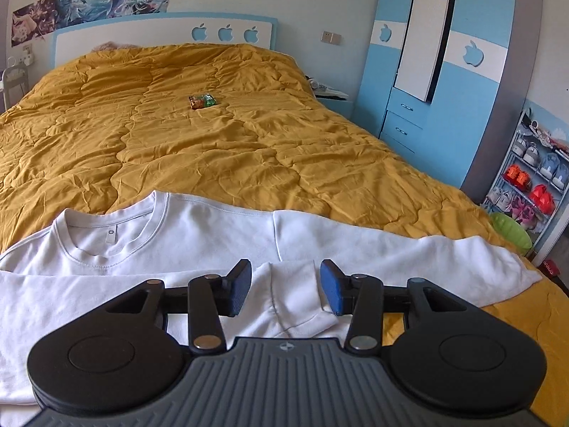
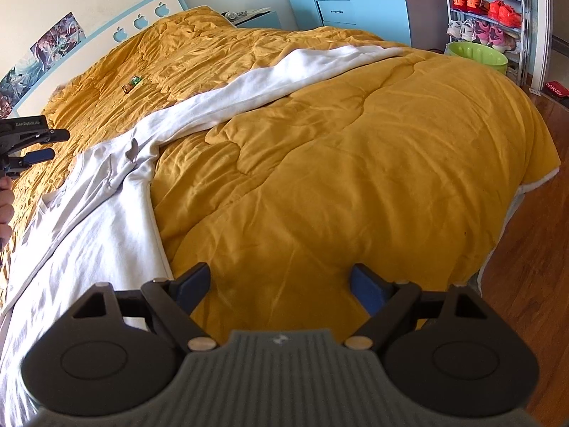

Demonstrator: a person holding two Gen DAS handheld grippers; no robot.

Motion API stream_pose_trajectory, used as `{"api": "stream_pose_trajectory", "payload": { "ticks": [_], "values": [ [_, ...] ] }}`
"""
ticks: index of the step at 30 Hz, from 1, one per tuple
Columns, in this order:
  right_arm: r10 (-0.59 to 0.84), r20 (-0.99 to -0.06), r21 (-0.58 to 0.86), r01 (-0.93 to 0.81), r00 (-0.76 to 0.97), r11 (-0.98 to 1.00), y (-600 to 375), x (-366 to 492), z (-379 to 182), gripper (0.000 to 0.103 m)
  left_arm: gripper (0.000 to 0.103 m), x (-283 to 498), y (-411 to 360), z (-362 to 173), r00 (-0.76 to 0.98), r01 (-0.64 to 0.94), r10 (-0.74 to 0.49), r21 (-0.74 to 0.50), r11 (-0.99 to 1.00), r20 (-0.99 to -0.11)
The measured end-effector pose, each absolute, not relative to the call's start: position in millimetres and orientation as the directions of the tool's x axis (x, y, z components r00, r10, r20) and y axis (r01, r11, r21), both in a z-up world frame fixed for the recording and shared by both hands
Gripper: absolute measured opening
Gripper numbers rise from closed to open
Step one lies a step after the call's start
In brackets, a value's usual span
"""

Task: Fold small clothes
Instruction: 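Lift the sleeve and fold it across the sweatshirt body with the left gripper, then grasp the other sleeve cuff with the right gripper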

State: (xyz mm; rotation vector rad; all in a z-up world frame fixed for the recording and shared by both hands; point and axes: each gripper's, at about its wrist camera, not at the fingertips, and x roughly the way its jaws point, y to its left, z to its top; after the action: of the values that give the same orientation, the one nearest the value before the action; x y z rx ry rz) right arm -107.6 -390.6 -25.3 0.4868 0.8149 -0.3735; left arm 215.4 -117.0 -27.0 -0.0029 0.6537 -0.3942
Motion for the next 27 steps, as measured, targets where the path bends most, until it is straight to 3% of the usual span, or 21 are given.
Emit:
{"api": "stream_pose_trajectory", "payload": {
  "ticks": [11, 20, 27],
  "values": [
    [-0.137, -0.740, 0.243, 0.451, 0.658, 0.859, -363, -115, 4, 0.082, 0.052, 184, -104, -14, 0.686, 0.362, -0.335, -0.097, 0.927, -0.645],
    [-0.138, -0.758, 0.283, 0.512, 0.637, 0.811, -367, -122, 0, 0.082, 0.052, 146, -87, -10, 0.709, 0.303, -0.277, -0.075, 0.950, -0.649],
    [-0.245, -0.597, 0.319, 0.506, 0.764, 0.801, -394, -130, 11, 0.082, 0.052, 124, -63, -19, 0.667, 0.319, -0.299, -0.101, 0.943, -0.682]
  ]
}}
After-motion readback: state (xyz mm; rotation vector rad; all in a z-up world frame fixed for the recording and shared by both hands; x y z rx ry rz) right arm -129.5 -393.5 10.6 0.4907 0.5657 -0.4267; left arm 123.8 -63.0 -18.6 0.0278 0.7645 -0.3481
